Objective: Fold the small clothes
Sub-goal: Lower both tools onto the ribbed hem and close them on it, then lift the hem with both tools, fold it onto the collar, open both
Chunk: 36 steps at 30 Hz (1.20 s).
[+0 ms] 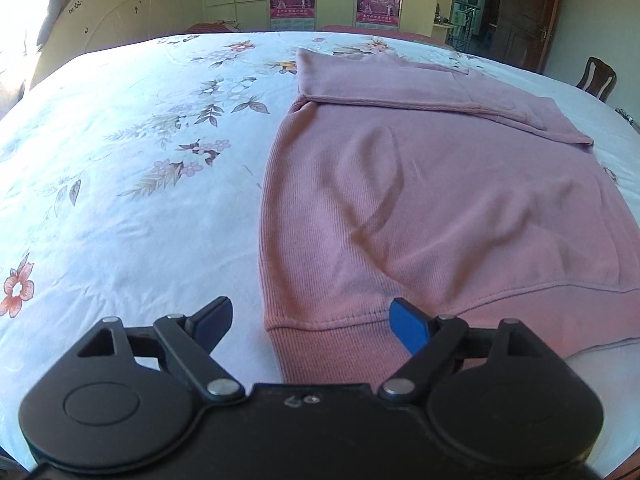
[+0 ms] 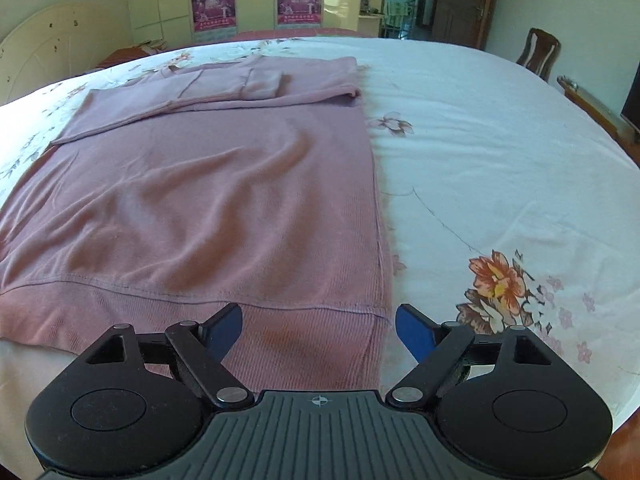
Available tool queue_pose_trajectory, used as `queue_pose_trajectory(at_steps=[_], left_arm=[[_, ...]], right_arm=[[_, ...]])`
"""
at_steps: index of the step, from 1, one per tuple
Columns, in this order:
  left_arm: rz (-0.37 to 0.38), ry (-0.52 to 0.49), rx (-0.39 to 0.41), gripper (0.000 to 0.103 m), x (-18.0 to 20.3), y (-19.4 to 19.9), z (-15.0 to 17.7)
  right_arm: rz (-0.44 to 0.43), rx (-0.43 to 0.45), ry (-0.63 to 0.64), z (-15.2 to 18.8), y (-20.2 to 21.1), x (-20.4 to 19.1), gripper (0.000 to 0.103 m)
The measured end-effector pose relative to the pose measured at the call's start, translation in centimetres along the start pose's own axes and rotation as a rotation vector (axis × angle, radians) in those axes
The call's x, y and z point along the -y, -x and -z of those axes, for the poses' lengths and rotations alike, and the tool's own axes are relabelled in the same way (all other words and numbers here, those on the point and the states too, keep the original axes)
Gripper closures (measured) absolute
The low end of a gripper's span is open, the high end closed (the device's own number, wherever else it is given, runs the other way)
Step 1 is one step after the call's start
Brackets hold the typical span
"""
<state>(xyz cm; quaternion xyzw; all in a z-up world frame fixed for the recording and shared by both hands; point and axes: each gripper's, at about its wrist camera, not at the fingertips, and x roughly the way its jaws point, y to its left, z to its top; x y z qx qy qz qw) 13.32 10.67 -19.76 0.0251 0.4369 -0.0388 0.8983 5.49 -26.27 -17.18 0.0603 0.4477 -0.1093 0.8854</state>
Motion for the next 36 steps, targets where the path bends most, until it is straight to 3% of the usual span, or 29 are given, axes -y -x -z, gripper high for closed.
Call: queue_pose_trajectory(at_steps=[5, 8, 10, 12, 13, 14, 18, 20, 29, 30, 31, 36], left_arm=[[0.030, 0.040, -0.047, 0.019, -1.1, -0.5, 1.1], [0.065, 0.081, -0.048, 0.028, -1.7, -0.3, 1.5], [0.099, 0.086, -0.053, 0.036, -1.9, 0.0, 1.6], [0.139, 0.098, -0.060, 0.049, -2.0, 0.2, 1.7], [0.155, 0.108, -0.064, 0.056, -2.1, 0.3, 1.7], [0.178, 0.121, -0.068, 0.060, -2.3, 0.4, 1.8], [0.222, 0.146, -0.075, 0.061, -2.9, 0.4, 2.0], [0.245, 0.158, -0.082, 0.075, -3.0, 0.2, 1.8], [0.316, 0.177, -0.100, 0.094, -3.5, -0.8, 1.0], [0.321, 0.177, -0.096, 0.094, -3.5, -0.8, 0.8], [0.326, 0.175, -0.088, 0.094, -3.4, -0.7, 0.6], [0.362, 0.166, -0.012, 0.095, -3.1, 0.5, -1.6]], right_arm=[[-0.028, -0.035, -0.049, 0.8, -0.5, 0.5, 0.024], [-0.047, -0.028, -0.067, 1.1, -0.2, 0.3, 0.042], [-0.054, -0.028, -0.071, 1.0, -0.2, 0.1, 0.048], [-0.074, -0.029, -0.082, 1.0, 0.0, 0.1, 0.062], [-0.088, -0.030, -0.089, 1.0, 0.0, 0.1, 0.076], [-0.095, -0.031, -0.092, 1.0, 0.1, 0.1, 0.080], [-0.095, -0.029, -0.098, 1.0, 0.0, 0.1, 0.080], [-0.099, -0.030, -0.113, 1.1, 0.0, 0.2, 0.080], [-0.119, -0.053, -0.179, 0.8, 0.0, 1.0, 0.080], [-0.117, -0.052, -0.181, 0.7, 0.0, 0.8, 0.080], [-0.124, -0.049, -0.178, 0.6, 0.2, 0.7, 0.091], [-0.156, 0.006, -0.187, -0.7, 1.7, 0.4, 0.093]])
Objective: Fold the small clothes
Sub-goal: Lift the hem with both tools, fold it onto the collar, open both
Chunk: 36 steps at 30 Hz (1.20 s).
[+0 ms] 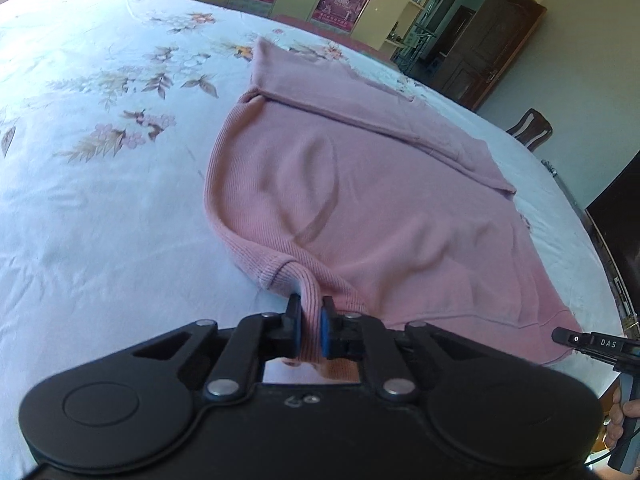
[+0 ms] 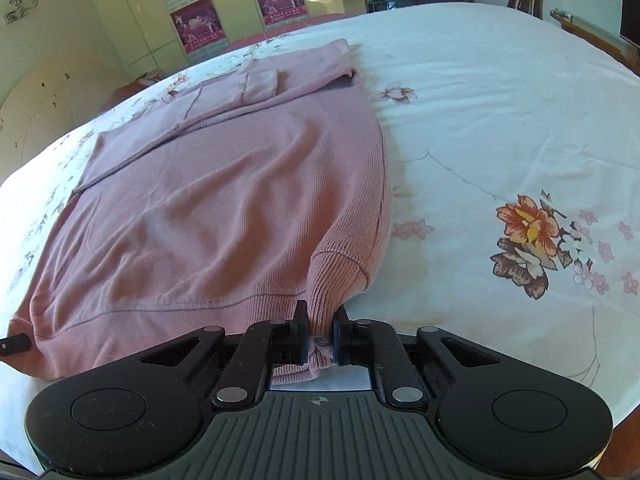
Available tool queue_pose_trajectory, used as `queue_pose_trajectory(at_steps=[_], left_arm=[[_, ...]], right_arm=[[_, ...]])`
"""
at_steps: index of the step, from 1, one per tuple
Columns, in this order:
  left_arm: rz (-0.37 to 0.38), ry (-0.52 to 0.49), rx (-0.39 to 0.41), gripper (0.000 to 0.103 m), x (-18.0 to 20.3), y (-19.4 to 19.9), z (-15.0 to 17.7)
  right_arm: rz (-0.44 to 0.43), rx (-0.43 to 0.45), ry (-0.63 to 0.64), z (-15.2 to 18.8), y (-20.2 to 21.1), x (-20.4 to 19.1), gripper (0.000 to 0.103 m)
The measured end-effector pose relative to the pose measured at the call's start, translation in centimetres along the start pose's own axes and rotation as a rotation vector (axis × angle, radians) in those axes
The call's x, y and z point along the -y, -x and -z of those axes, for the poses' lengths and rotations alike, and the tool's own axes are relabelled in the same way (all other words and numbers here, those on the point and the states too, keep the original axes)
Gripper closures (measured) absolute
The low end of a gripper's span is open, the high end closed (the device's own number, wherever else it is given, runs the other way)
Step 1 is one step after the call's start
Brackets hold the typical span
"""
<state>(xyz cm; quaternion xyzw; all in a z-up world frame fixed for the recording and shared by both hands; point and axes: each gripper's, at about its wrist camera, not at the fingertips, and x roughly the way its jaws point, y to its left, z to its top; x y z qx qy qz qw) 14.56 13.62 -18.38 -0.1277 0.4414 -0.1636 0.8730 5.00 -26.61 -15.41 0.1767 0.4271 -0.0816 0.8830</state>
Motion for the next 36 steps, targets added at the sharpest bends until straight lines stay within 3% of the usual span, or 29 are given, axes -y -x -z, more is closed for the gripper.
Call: queue_pose_trajectory(at_steps=[10, 20, 29, 36], left_arm=[[0.027, -0.012, 0.186, 0.096, 2.2, -0.4, -7.2], [0.009, 0.018, 0.286, 0.096, 3.1, -6.7, -17.0], [-0.055, 0.058, 0.278, 0.096, 3.0, -14.7, -24.5], [-0.146, 0.070, 0.219, 0.096, 2.4, -20.7, -27.8]], right_arm=[[-0.103, 0.140, -0.046, -7.1, 0.2, -0.4, 0.093], [-0.168, 0.222, -0.104, -18.5, -6.3, -0.6, 0.093], [-0.190, 0.182, -0.161, -27.2, -15.3, -0.4, 0.093], [-0.178, 0.111, -0.231, -30.8, -21.7, 0.8, 0.093]])
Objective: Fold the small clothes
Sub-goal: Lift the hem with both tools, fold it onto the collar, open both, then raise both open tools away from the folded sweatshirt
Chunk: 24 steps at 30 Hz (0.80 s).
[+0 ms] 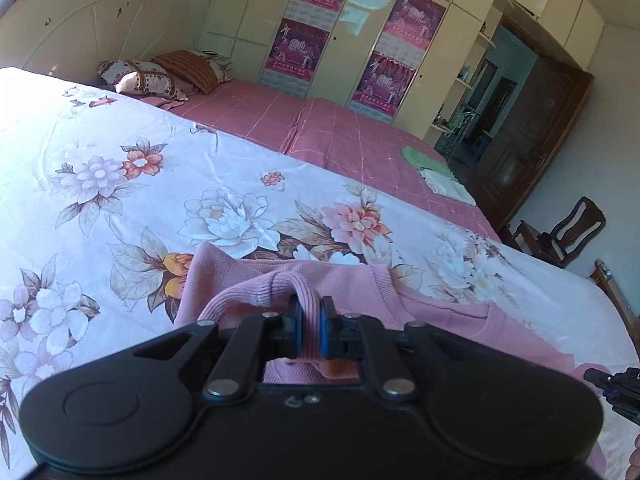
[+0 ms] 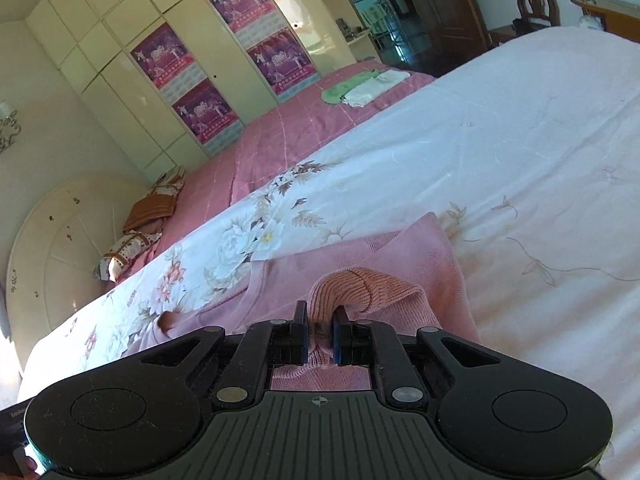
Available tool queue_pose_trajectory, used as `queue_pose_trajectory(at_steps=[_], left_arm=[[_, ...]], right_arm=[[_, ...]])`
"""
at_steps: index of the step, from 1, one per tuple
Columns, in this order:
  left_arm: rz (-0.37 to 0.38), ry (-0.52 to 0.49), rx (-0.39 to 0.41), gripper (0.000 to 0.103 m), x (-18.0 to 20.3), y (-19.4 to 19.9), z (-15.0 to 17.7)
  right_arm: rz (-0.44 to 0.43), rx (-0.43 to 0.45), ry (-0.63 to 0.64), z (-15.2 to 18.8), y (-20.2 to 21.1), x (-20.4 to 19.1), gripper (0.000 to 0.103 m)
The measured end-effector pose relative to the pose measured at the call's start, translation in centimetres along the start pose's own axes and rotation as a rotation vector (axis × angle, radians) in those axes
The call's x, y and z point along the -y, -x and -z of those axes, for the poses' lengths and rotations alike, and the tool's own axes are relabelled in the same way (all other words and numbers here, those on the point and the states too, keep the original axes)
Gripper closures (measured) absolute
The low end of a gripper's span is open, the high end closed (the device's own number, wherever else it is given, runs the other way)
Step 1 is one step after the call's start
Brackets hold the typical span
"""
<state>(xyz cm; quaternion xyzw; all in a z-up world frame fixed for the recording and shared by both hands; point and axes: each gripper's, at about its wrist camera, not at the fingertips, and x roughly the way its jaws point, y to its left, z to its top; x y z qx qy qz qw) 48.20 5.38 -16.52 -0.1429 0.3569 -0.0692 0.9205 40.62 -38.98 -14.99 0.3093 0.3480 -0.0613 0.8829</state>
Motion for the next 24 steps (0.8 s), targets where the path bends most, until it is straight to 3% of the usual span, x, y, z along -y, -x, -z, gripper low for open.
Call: queue_pose_trajectory(at_steps=[4, 6, 7, 8, 10, 12, 14, 21, 24], left_arm=[[-0.056, -0.042, -0.042, 0.093, 0.5, -2.5, -0.2], [-0.089, -0.065, -0.046, 0.081, 0.6, -3.1, -0.4], [-0.097, -0.077, -0.038, 0.065, 0.5, -3.0, -0.5], [-0.102, -0.097, -0.031, 0.034, 0.4, -2.7, -0.5], [-0.107, -0.130, 0.004, 0.011, 0.0, -1.5, -0.4], [-0.075, -0.181, 0.000, 0.013, -0.3, -0.7, -0.4], [-0.066, -0.242, -0.030, 0.021, -0.4, -1.0, -0.3], [-0.111, -0.360, -0.080, 0.024, 0.9, -4.9, 0.1], [-0.147, -0.383, -0.100, 0.031, 0.8, -6.7, 0.0]], right_arm=[[0.028, -0.037, -0.006, -0.8, -2.6, 0.7, 0.093], [0.029, -0.046, -0.020, -1.3, -3.1, 1.1, 0.091], [0.024, -0.045, -0.015, -1.6, -3.1, 1.0, 0.080], [0.023, -0.026, 0.009, -1.9, -2.7, 1.0, 0.057], [0.043, 0.033, 0.086, -2.2, -1.5, 0.6, 0.022], [0.034, 0.045, 0.170, -2.4, -1.0, 0.2, 0.020], [0.018, 0.020, 0.222, -2.3, -1.4, 0.2, 0.020], [0.042, -0.058, 0.348, -0.5, -5.5, -1.2, 0.021], [0.055, -0.069, 0.419, -0.1, -6.7, -1.9, 0.021]])
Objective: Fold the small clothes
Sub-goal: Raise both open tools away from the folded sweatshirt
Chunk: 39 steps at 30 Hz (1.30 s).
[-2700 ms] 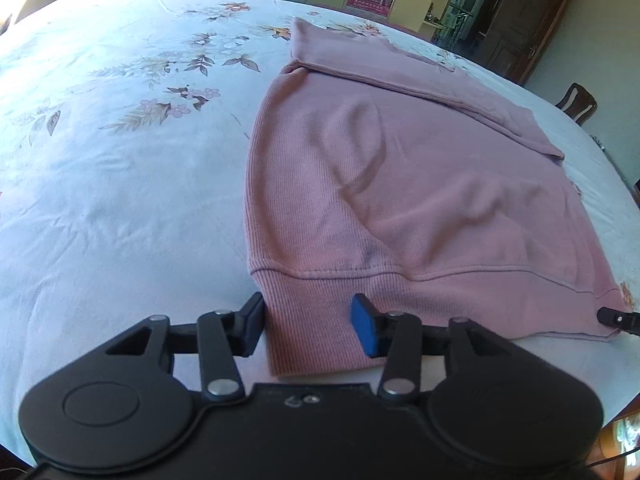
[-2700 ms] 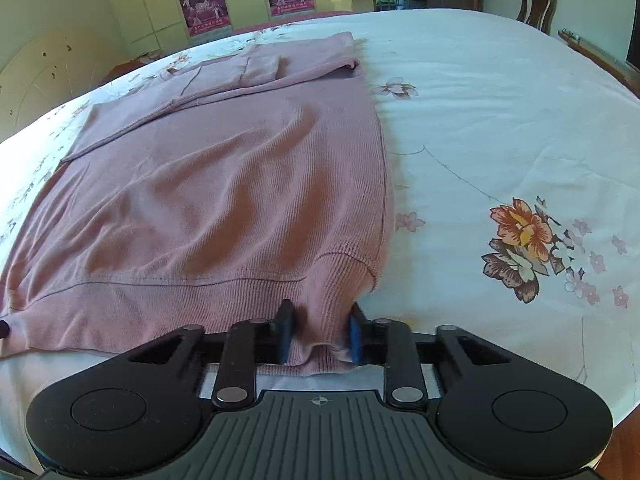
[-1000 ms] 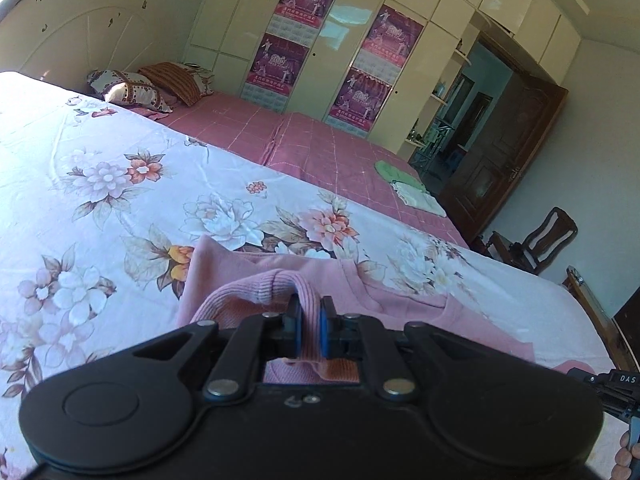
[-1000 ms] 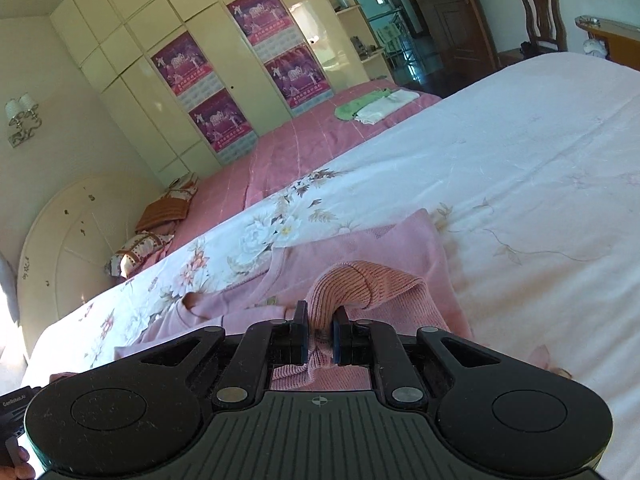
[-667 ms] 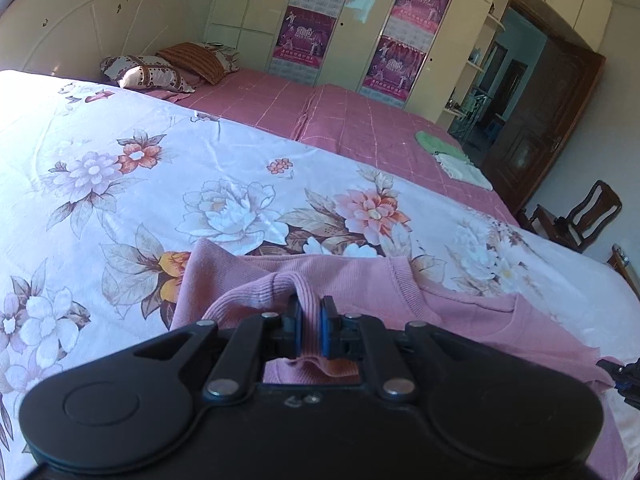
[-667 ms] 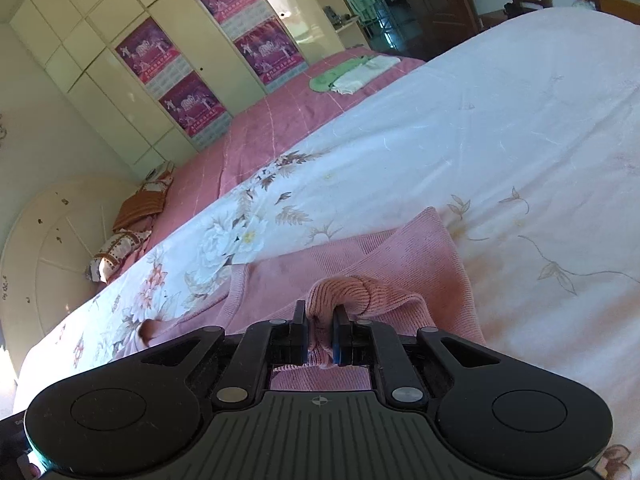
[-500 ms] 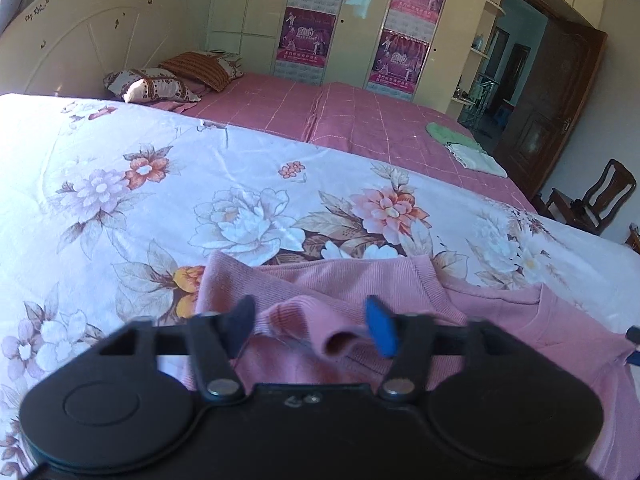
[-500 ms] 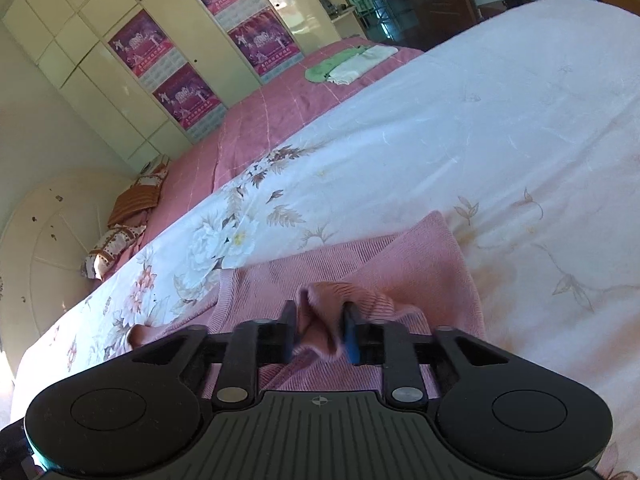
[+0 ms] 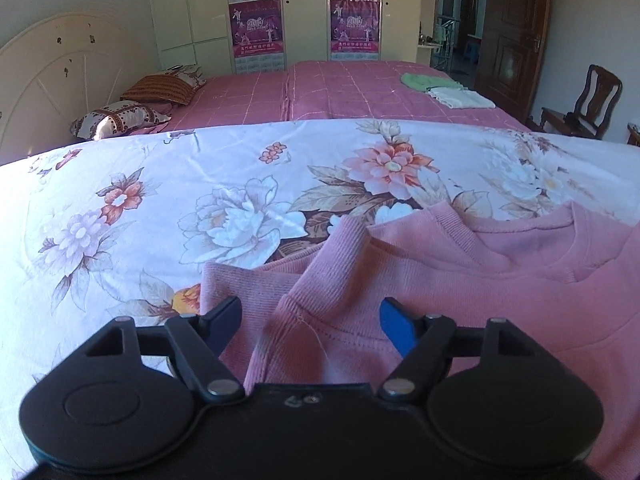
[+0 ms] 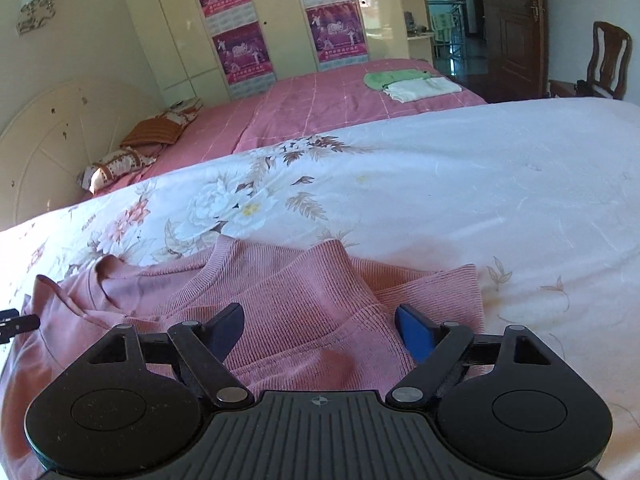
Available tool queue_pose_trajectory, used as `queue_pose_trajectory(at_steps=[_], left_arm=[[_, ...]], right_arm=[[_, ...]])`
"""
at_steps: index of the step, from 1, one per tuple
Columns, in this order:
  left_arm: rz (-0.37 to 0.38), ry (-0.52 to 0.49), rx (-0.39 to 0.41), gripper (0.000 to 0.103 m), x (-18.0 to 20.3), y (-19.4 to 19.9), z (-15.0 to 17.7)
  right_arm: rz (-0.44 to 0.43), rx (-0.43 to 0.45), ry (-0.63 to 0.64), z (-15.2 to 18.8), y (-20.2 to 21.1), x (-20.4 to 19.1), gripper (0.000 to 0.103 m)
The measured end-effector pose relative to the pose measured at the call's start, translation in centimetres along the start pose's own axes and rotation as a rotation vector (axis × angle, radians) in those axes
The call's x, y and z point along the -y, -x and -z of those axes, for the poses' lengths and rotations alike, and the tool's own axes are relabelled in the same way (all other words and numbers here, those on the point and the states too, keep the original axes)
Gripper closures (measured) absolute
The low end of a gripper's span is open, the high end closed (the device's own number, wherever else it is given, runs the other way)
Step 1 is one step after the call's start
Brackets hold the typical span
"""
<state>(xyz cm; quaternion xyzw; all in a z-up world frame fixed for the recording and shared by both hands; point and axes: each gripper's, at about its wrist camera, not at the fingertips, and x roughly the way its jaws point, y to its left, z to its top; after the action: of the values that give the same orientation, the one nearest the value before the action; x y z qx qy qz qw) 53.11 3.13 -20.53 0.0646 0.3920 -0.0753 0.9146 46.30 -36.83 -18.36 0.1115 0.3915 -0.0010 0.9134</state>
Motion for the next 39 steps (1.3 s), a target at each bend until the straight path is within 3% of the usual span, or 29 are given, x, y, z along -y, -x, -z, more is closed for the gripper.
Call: queue_pose_trajectory(at_steps=[1, 2, 4, 6, 8, 12, 17, 19, 21, 23, 27, 29, 31, 36, 39], left_arm=[[-0.001, -0.001, -0.001, 0.041, -0.1, -0.2, 0.0], [0.007, 0.004, 0.004, 0.064, -0.3, -0.4, 0.1], [0.014, 0.022, 0.003, 0.080, -0.4, -0.3, 0.1], [0.007, 0.022, 0.020, 0.091, -0.2, 0.0, 0.1], [0.000, 0.014, 0.043, 0.094, -0.1, 0.4, 0.3], [-0.001, 0.120, 0.137, 0.095, -1.5, 2.2, 0.4], [-0.026, 0.269, 0.240, 0.095, -3.1, 3.7, 0.0], [-0.043, 0.274, 0.203, 0.095, -2.9, 2.5, 0.0], [-0.055, 0.257, 0.110, 0.095, -2.5, 0.6, 0.4], [-0.090, 0.225, 0.106, 0.093, -2.0, 0.0, 1.1], [-0.115, 0.192, 0.082, 0.079, -2.0, 0.3, 1.2], [-0.113, 0.183, 0.088, 0.055, -2.2, 1.3, 1.2], [-0.117, 0.182, 0.122, 0.041, -2.5, 2.9, 1.5], [-0.067, 0.160, 0.194, 0.040, -1.9, 6.8, 2.4], [-0.015, 0.076, 0.176, 0.039, 0.4, 6.6, 2.3]], right_arm=[[0.011, -0.001, 0.024, 0.0, -0.2, -0.3, 0.034], [0.021, -0.008, 0.047, 0.0, -0.5, -0.4, 0.060], [0.030, -0.033, 0.087, 0.1, -1.3, -0.5, 0.086], [0.031, -0.036, 0.128, 0.2, -1.5, -0.7, 0.086], [0.040, -0.023, 0.163, 0.3, -1.2, -0.9, 0.093], [0.020, 0.097, -0.019, -0.5, 1.6, 1.4, 0.093], [0.007, 0.198, -0.125, -0.9, 3.9, 2.8, 0.093], [0.036, 0.181, -0.139, -0.7, 2.8, 2.8, 0.093], [0.073, 0.087, -0.130, -0.1, 0.4, 2.8, 0.093], [0.103, 0.077, -0.106, 0.3, -0.4, 2.6, 0.093], [0.113, 0.063, -0.094, 0.3, -0.3, 2.7, 0.090], [0.144, 0.090, -0.073, 0.2, 0.8, 2.7, 0.071], [0.153, 0.126, -0.077, 0.2, 2.1, 3.0, 0.060], [0.116, 0.180, -0.027, 0.2, 5.0, 1.6, 0.060], [0.068, 0.126, 0.049, 0.8, 4.0, -0.6, 0.060]])
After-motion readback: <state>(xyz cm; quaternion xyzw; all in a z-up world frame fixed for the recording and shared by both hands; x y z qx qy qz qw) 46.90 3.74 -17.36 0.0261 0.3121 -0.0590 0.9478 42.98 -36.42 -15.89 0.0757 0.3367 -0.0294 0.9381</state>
